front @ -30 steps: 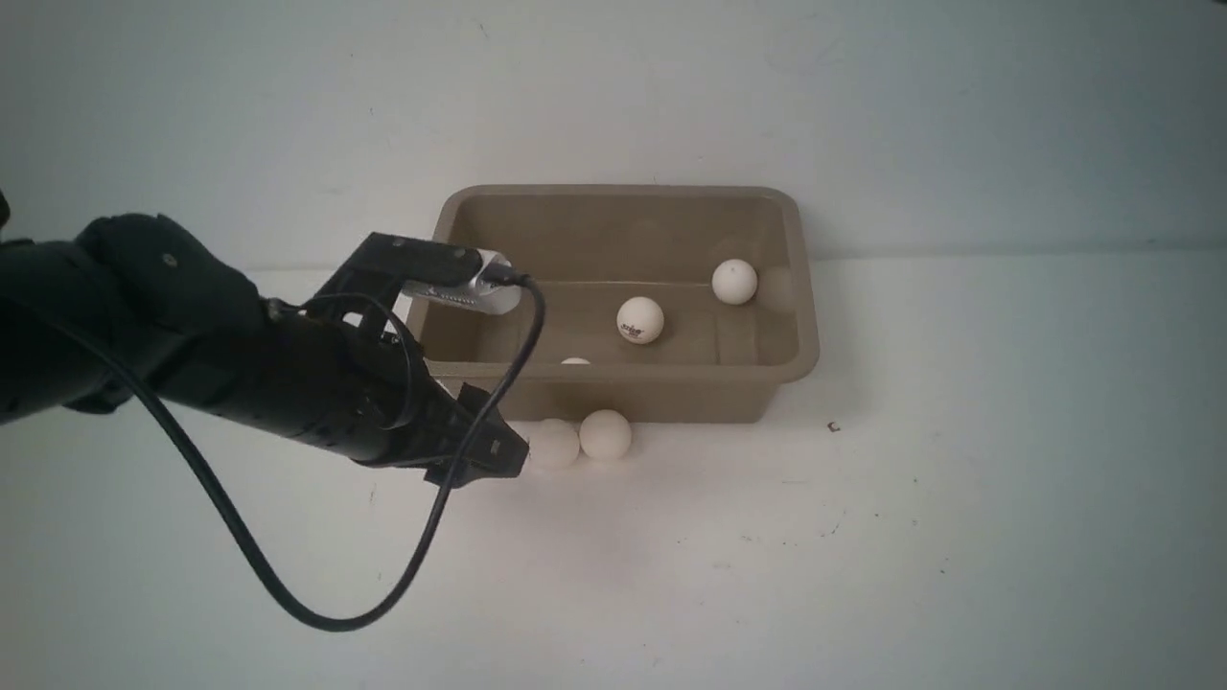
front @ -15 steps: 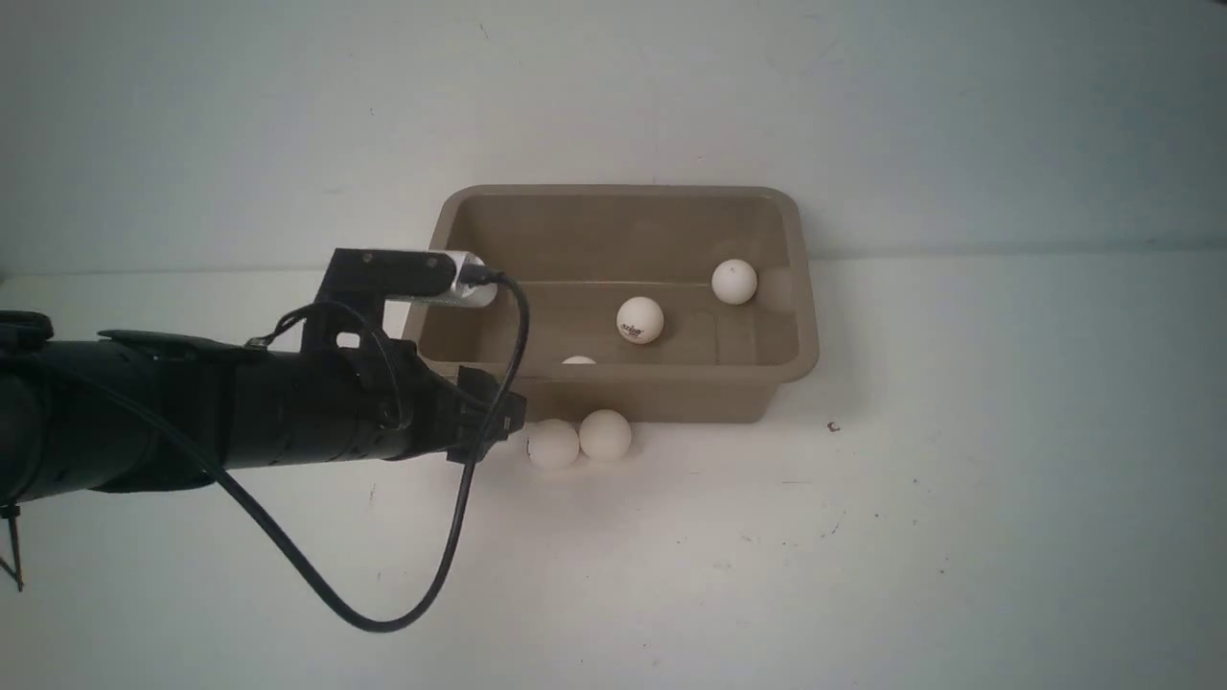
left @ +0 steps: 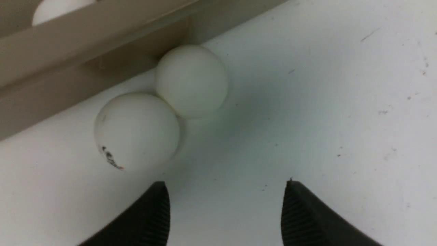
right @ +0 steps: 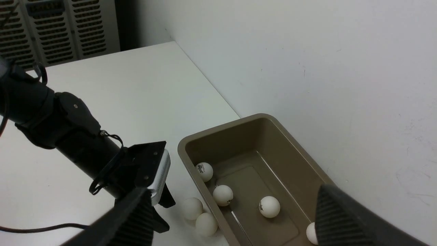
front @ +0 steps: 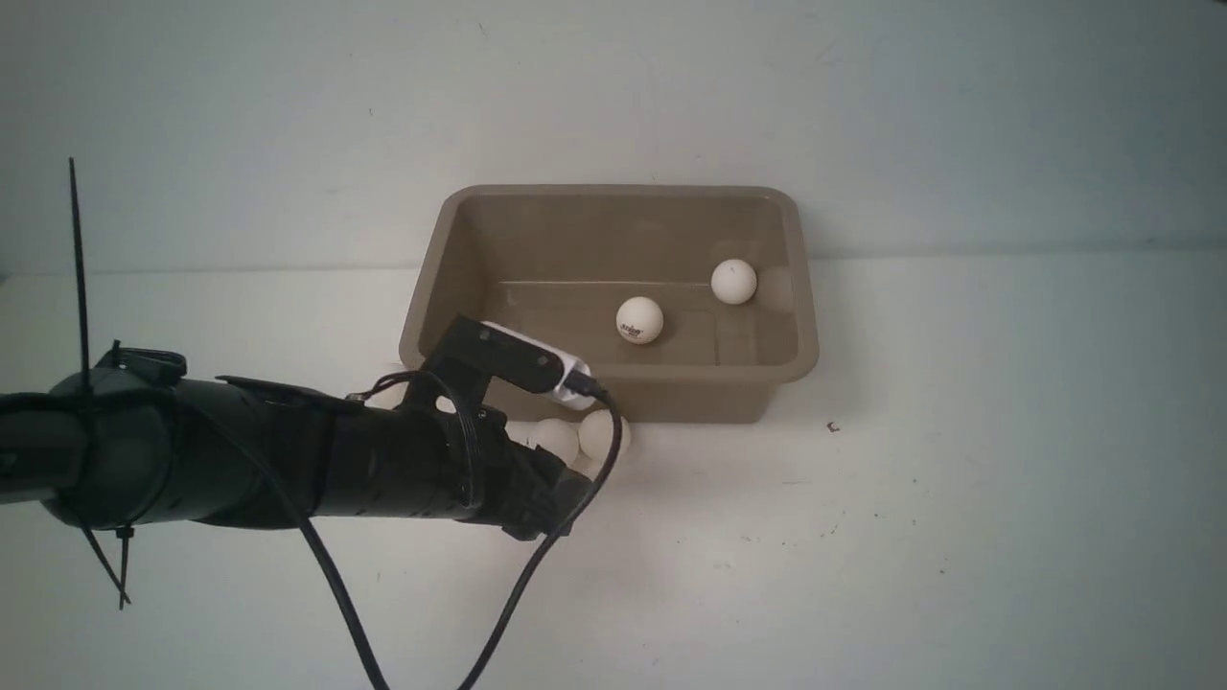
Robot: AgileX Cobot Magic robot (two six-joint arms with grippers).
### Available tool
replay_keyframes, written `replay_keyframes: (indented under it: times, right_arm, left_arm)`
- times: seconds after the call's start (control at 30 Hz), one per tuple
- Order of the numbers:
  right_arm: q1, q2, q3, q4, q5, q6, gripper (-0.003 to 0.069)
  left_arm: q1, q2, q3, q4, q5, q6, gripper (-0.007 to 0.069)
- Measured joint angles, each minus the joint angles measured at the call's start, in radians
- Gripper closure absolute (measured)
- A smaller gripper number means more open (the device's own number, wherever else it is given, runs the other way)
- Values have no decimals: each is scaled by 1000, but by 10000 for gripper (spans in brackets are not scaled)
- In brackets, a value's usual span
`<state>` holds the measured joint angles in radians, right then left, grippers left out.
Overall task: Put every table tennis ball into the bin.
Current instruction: Use the left arm to clamp the table tennis ball closest to it
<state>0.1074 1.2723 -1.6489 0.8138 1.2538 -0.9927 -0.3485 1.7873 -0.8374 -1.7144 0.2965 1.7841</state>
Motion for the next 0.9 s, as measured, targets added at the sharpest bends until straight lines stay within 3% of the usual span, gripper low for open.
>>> replay_keyframes:
  times: [0.3, 0.9]
  right_arm:
    - [0, 0, 0, 0, 0, 0, 79]
    - [0, 0, 0, 1, 0, 0, 79]
  left_arm:
    - [0, 5, -21, -3, -65, 66, 230]
    - [0, 170, -123, -4, -43, 72, 246]
